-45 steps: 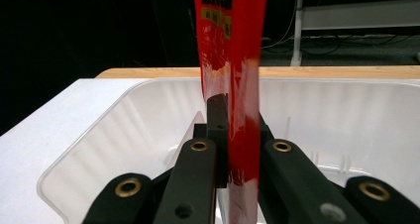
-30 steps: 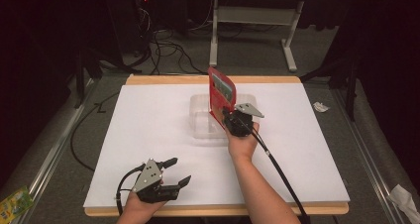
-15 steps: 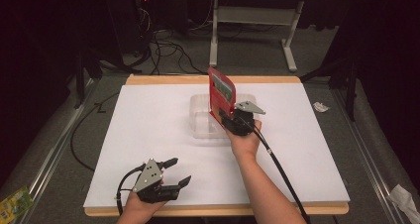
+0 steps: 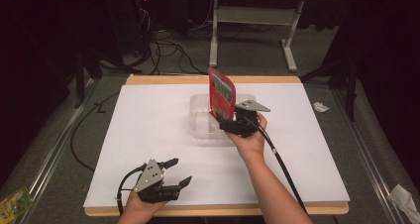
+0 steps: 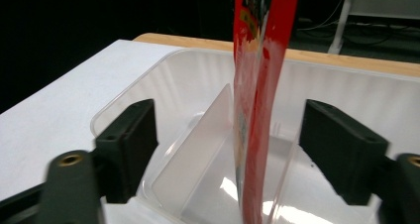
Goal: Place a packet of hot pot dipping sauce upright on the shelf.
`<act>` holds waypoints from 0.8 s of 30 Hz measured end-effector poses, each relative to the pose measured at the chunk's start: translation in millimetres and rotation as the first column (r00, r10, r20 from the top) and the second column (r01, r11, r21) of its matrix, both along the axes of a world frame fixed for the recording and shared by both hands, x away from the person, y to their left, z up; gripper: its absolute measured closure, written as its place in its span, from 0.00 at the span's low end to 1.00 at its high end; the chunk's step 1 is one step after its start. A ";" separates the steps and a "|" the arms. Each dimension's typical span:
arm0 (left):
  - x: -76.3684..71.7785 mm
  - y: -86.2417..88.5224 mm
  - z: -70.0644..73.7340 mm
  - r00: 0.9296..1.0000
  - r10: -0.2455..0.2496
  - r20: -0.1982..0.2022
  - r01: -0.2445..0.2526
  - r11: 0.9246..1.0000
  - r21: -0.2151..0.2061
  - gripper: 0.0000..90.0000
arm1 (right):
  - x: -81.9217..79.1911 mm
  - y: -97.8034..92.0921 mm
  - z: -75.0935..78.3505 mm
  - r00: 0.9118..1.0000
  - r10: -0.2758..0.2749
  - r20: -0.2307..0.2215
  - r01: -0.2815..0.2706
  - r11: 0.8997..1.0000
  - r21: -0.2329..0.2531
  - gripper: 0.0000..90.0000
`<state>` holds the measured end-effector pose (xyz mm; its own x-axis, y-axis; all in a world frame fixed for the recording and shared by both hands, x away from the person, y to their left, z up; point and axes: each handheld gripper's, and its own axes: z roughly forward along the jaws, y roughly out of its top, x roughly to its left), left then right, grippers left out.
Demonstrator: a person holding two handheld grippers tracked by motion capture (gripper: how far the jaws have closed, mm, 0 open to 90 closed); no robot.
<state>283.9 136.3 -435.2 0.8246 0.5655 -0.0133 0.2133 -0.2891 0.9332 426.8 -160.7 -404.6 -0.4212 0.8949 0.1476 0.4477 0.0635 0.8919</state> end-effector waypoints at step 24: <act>2.9 -0.3 -2.9 1.000 0.017 -0.015 -0.016 1.000 0.007 0.33 | -102.0 -71.3 8.0 0.992 0.123 0.037 -0.121 0.991 -0.052 0.17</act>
